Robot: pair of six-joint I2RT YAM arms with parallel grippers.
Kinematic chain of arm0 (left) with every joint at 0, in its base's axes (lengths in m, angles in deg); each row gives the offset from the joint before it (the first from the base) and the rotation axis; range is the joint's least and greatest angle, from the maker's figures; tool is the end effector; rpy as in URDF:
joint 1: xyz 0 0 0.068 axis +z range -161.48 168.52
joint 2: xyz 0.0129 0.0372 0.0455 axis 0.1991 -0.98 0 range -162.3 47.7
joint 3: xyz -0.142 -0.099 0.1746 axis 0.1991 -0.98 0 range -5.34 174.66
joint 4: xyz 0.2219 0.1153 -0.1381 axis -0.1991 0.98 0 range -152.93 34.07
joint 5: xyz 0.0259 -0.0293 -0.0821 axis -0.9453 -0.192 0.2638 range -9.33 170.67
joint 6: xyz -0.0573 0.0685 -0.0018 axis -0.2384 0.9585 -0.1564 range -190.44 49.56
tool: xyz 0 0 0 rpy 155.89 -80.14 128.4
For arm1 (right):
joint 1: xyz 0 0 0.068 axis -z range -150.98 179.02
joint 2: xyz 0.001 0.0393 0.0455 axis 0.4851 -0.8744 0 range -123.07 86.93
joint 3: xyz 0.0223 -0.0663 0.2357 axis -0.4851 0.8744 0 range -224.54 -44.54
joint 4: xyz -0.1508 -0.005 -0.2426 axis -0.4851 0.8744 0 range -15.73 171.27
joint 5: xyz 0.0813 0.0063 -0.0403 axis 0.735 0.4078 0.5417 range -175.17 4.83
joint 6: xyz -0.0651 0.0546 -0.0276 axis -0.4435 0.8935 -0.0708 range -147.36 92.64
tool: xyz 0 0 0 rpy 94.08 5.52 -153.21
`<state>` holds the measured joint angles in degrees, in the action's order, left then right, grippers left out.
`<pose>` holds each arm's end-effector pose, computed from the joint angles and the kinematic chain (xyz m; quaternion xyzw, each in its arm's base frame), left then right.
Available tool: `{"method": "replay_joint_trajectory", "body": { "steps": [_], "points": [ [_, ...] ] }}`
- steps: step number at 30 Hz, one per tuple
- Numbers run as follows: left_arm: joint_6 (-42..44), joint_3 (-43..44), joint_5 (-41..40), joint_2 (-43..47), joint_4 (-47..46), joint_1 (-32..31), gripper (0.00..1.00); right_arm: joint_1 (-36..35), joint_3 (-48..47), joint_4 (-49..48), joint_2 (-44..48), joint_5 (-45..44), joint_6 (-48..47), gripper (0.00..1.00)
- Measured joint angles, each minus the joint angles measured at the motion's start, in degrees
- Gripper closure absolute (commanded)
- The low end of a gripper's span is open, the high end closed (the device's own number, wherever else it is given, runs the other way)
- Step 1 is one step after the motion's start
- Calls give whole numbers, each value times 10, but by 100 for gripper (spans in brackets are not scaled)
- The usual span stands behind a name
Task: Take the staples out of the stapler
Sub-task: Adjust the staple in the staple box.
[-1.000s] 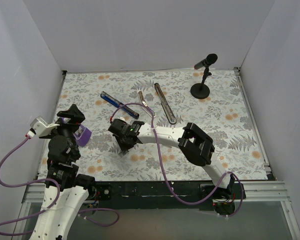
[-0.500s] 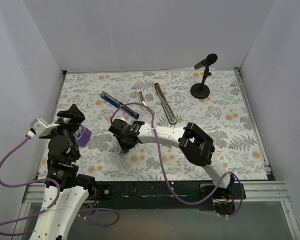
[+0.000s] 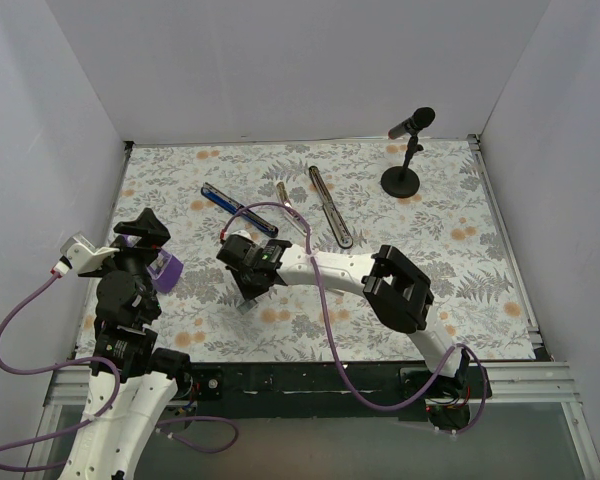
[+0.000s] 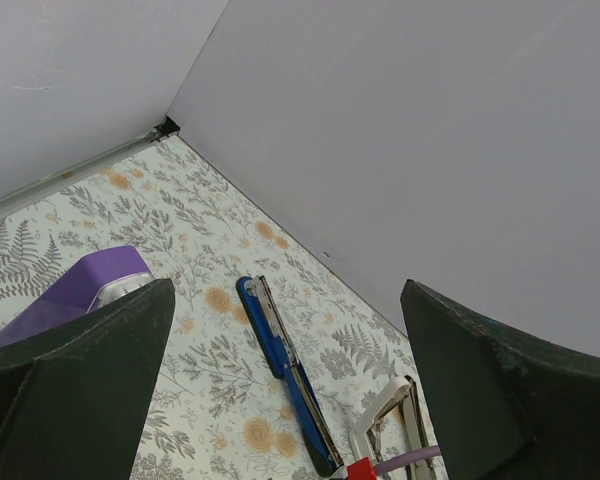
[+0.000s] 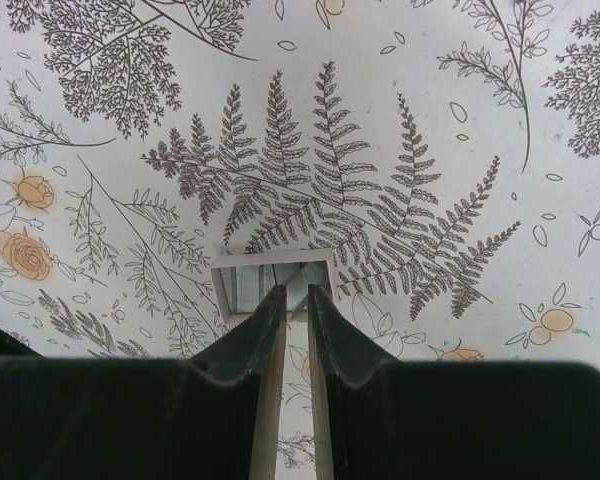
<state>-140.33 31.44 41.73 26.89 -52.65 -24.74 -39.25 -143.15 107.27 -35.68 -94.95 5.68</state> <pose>0.1852 0.0078 0.3429 -0.5176 0.4400 -0.2964 0.6713 0.1984 0.4612 0.1292 -0.2660 0.9178 0.1670 0.2427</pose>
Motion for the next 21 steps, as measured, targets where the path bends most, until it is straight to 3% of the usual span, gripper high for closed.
{"method": "replay_joint_trajectory", "body": {
  "steps": [21],
  "points": [
    [0, -4, 4, 0, 0, 0, 2, 0, -22, 3, -11, 13, 21, 78]
  ]
}}
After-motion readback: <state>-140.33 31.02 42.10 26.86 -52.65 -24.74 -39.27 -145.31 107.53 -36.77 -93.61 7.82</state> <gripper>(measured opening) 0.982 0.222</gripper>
